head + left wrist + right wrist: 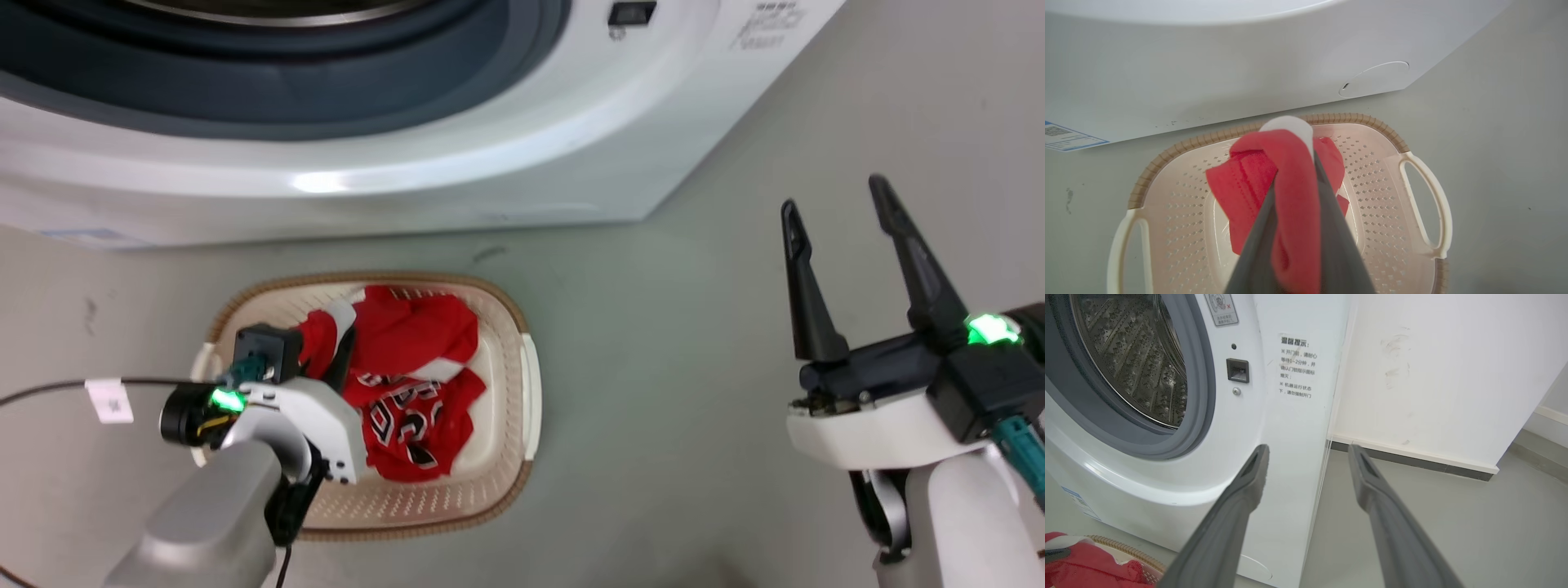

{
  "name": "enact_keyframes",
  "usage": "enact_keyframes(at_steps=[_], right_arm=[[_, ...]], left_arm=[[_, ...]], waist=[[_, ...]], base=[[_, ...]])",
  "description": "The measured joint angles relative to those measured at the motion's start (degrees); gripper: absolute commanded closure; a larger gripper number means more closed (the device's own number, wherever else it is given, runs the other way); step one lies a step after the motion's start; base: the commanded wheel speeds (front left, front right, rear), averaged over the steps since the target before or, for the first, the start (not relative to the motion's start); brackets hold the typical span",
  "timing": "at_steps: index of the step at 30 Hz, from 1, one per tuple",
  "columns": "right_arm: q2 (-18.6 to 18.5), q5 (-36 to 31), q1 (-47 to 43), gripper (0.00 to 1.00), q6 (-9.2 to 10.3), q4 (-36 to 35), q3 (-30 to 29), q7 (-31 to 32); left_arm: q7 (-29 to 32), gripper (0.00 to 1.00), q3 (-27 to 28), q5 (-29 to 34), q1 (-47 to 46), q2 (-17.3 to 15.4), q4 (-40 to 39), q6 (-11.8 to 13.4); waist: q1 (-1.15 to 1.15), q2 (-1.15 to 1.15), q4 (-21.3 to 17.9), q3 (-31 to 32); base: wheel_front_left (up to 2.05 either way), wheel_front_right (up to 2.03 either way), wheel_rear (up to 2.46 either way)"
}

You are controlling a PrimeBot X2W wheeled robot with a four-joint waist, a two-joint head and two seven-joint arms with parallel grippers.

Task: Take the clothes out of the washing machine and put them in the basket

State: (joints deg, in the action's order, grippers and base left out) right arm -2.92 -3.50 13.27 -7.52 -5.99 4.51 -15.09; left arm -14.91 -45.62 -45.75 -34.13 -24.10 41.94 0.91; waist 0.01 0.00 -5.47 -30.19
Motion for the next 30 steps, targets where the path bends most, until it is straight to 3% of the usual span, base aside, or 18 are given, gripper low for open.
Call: enact_keyframes(at_steps=[7, 14, 22, 29, 30], right_arm=[[0.00, 0.62, 3.31, 0.00, 0.00, -1.77, -0.53, 0.00], [-0.01, 2.05, 5.47, 0.00, 0.00, -3.52, -1.22, 0.00], [0.00, 3.54, 7.36, 0.00, 0.01, -5.71, -1.89, 0.00], [0.00, 3.58, 7.82, 0.00, 0.00, -6.15, -2.22, 0.00], [0.00, 3.53, 7.90, 0.00, 0.00, -6.16, -2.29, 0.00]], left_arm=[[-0.08, 1.00, 0.43, 1.67, -8.45, 4.20, 15.45, -3.44], [1.24, 1.00, -1.41, 3.76, -15.77, 5.42, 26.82, -4.23], [4.60, 1.00, -3.97, 5.77, -19.52, 6.53, 30.64, -3.78], [6.26, 1.00, -3.77, 5.00, -20.14, 7.54, 31.38, -3.70], [6.14, 0.24, -3.79, 4.99, -20.15, 7.68, 31.45, -3.77]], waist=[[0.00, 0.00, -2.00, -8.06], [0.01, 0.00, -3.73, -15.57], [0.00, 0.00, -5.28, -22.41], [0.00, 0.00, -5.17, -24.18], [0.00, 0.00, -5.09, -24.05]], base=[[0.00, 0.00, 0.00], [0.00, 0.00, 0.00], [0.00, 0.00, 0.00], [0.00, 0.00, 0.00], [0.00, 0.00, 0.00]])
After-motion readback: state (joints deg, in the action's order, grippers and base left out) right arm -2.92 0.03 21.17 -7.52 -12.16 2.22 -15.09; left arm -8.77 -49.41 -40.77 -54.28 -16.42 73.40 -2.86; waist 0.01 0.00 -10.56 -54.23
